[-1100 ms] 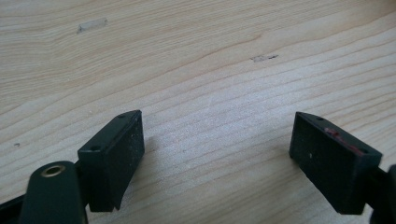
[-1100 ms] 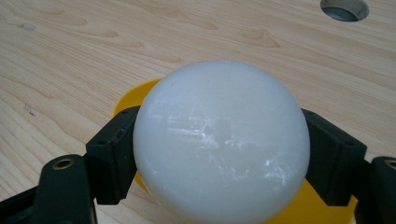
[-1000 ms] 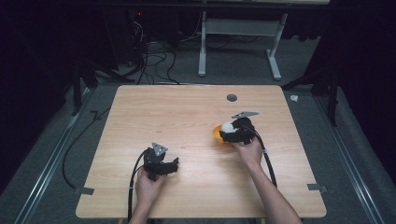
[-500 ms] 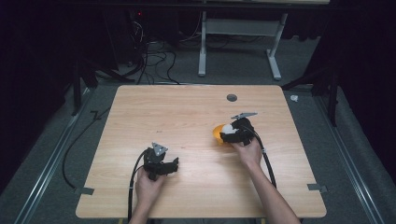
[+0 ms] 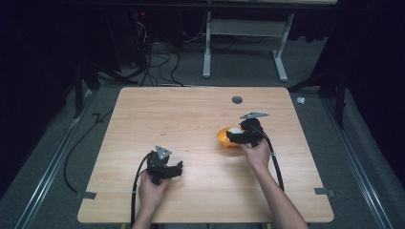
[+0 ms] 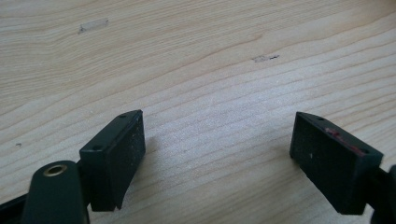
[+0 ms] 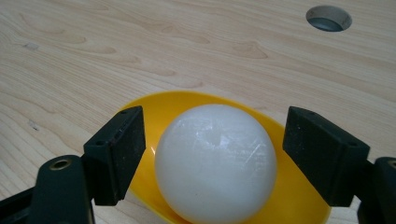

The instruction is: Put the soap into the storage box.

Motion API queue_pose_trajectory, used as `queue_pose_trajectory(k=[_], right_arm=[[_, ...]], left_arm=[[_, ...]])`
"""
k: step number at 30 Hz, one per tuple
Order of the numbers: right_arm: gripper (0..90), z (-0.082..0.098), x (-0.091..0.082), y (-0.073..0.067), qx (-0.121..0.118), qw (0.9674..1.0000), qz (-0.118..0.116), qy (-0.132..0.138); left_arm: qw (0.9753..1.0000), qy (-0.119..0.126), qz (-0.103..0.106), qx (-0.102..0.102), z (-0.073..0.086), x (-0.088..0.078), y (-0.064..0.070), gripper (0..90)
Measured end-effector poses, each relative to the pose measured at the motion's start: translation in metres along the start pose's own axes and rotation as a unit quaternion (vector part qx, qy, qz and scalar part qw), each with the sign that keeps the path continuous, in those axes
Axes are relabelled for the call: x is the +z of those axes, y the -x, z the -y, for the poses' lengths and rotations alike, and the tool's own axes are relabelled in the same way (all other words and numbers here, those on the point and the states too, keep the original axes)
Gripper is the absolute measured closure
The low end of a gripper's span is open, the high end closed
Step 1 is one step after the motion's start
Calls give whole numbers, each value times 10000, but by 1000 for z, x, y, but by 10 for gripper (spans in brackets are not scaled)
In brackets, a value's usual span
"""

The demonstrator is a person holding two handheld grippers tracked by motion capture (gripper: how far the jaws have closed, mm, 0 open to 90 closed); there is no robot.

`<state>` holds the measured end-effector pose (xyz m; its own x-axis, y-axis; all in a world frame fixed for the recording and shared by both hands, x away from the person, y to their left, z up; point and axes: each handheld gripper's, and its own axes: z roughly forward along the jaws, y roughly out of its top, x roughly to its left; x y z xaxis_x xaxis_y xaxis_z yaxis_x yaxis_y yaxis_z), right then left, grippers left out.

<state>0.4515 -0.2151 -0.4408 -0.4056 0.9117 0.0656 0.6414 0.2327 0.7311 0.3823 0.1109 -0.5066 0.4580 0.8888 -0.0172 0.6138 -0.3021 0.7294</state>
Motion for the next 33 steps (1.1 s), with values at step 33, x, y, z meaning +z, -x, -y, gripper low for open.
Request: queue_pose_trajectory(k=[33], right_arm=[[262, 7, -32, 11, 166, 9992, 14, 376]], left_arm=[[10000, 2, -3, 6, 0, 0, 0, 185]])
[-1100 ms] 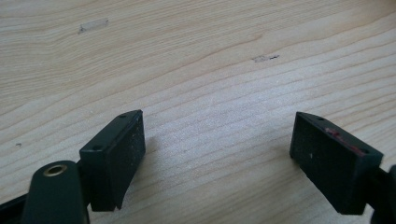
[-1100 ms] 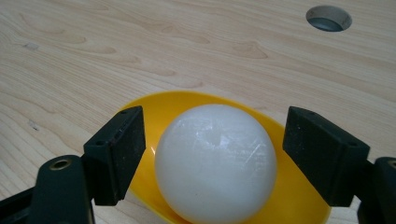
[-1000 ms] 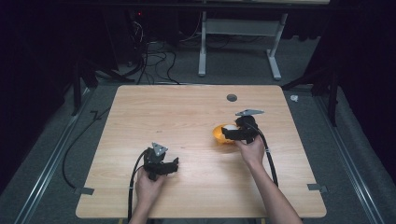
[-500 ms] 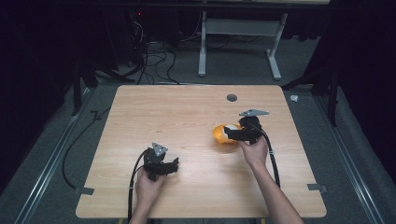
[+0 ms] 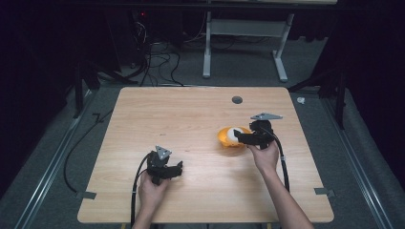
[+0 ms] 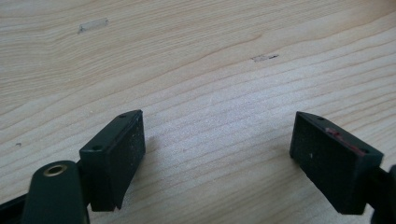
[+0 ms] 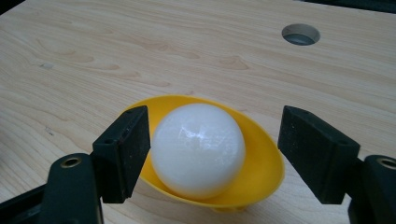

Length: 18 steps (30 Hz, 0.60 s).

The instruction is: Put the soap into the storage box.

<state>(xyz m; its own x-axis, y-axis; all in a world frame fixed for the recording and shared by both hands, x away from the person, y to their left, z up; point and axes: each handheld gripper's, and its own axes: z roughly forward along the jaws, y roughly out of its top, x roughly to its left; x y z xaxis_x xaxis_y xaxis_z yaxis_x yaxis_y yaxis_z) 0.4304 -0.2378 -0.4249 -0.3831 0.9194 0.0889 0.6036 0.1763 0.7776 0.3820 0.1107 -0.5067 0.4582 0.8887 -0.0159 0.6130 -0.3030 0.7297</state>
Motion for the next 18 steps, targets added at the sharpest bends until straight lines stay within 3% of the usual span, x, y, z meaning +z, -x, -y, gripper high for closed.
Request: queue_pose_trajectory(k=[18], right_arm=[[271, 4, -26, 13, 17, 9998, 156, 118]], left_arm=[[10000, 0, -4, -1, 0, 0, 0, 185]])
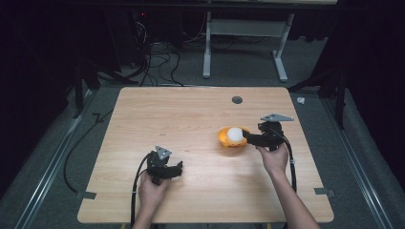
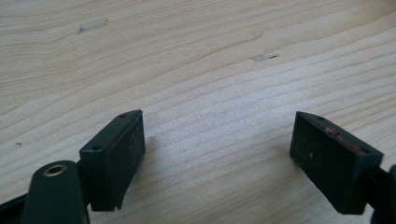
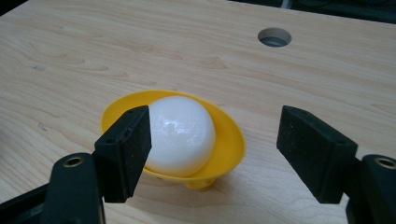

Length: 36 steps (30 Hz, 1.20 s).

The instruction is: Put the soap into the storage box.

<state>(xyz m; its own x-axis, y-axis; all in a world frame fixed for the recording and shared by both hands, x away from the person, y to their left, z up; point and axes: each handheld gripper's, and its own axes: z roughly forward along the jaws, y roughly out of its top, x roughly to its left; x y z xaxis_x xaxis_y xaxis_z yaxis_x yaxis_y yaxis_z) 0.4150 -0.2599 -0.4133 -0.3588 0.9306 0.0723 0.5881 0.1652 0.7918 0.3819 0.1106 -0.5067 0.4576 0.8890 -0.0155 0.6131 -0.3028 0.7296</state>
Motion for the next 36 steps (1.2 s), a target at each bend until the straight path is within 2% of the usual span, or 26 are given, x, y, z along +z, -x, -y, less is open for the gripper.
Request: queue_pose_trajectory(k=[8, 14, 26, 36], right_arm=[[273, 1, -12, 4, -7, 9999, 91, 49], [273, 2, -21, 6, -111, 9998, 185, 36], [279, 10, -39, 16, 31, 9996, 232, 177], [280, 20, -43, 20, 86, 9996, 198, 169]], left_arm=[[10000, 0, -2, -1, 0, 0, 0, 185], [10000, 1, -2, -1, 0, 0, 0, 185], [10000, 1, -4, -4, 0, 0, 0, 185], [10000, 0, -1, 0, 0, 0, 0, 184]])
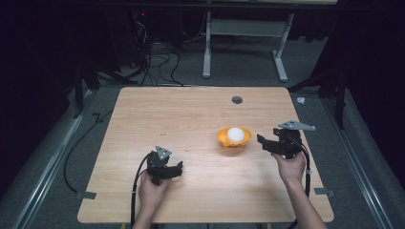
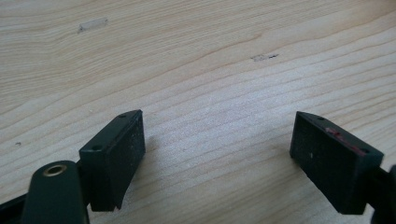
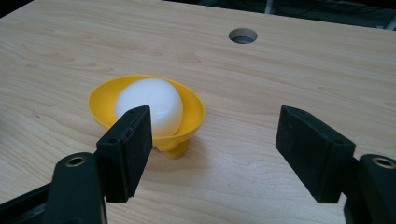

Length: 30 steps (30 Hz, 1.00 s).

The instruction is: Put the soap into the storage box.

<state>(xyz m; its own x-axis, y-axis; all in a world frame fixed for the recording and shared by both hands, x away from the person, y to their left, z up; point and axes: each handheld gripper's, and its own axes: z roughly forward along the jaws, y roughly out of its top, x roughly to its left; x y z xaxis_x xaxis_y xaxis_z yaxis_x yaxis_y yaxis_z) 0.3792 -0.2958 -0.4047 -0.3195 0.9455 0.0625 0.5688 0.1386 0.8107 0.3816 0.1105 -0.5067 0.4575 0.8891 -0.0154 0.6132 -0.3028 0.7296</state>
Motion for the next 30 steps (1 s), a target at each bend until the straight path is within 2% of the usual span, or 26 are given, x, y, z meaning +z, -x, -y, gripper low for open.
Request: queue_pose_trajectory(k=[19, 30], right_arm=[[284, 10, -16, 1, 46, 9999, -14, 110], [285, 19, -27, 4, 170, 9996, -25, 232]], left_arm=[[10000, 0, 1, 1, 0, 0, 0, 184], [10000, 0, 1, 1, 0, 0, 0, 184]])
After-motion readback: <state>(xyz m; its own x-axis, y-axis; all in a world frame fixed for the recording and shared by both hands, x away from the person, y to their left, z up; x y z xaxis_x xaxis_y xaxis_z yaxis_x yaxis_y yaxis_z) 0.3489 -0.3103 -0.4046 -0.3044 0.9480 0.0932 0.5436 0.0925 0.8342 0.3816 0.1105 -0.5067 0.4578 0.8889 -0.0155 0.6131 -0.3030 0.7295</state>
